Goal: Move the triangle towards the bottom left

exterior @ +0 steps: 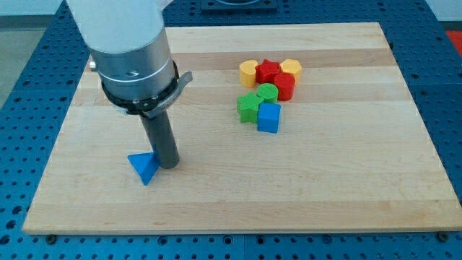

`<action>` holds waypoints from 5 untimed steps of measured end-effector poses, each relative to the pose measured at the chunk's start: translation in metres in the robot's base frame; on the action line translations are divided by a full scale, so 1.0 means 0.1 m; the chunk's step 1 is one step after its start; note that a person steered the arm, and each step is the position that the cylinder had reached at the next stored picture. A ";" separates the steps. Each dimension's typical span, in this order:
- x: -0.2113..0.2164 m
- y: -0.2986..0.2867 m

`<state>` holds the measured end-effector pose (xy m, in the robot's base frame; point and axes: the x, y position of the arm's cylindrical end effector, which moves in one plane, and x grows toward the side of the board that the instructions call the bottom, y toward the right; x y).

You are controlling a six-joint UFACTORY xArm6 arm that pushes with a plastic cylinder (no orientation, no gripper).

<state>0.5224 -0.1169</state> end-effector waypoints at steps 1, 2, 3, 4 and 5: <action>0.08 -0.19; 0.13 -0.39; 0.13 -0.56; 0.16 -0.73; 0.21 -0.76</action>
